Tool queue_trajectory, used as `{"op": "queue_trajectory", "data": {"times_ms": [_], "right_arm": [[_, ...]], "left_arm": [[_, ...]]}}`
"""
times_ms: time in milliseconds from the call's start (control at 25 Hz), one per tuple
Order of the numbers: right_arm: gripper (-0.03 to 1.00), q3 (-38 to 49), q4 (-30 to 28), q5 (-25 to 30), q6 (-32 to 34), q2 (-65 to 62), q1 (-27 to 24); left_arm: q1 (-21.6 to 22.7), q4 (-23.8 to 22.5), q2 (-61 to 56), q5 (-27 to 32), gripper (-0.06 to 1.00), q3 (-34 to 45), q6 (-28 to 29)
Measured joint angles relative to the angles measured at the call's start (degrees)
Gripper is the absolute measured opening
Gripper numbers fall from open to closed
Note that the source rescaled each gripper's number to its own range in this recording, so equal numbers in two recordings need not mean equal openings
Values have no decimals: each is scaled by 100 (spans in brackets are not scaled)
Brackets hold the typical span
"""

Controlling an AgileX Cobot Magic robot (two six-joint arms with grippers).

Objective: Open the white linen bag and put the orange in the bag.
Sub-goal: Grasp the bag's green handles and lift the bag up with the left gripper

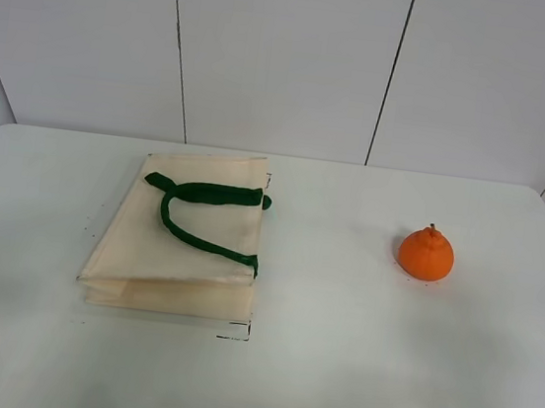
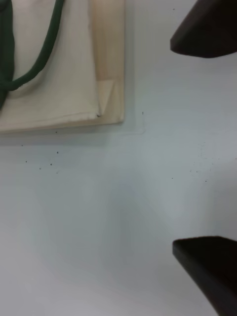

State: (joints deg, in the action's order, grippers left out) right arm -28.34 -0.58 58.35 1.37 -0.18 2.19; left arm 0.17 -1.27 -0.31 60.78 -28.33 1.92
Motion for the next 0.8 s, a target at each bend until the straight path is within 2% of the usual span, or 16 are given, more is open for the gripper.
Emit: {"op": "queue_trajectory", "data": {"times_ms": [480, 600, 800], "right_arm": [[86, 0, 0, 0, 0, 0, 0], [86, 0, 0, 0, 0, 0, 0], [86, 0, 0, 0, 0, 0, 0]], "left_arm": [[0, 35, 187, 7, 100, -168, 0], [0, 127, 994, 20, 100, -573, 0], [0, 127, 3196, -92, 100, -1491, 0]]}}
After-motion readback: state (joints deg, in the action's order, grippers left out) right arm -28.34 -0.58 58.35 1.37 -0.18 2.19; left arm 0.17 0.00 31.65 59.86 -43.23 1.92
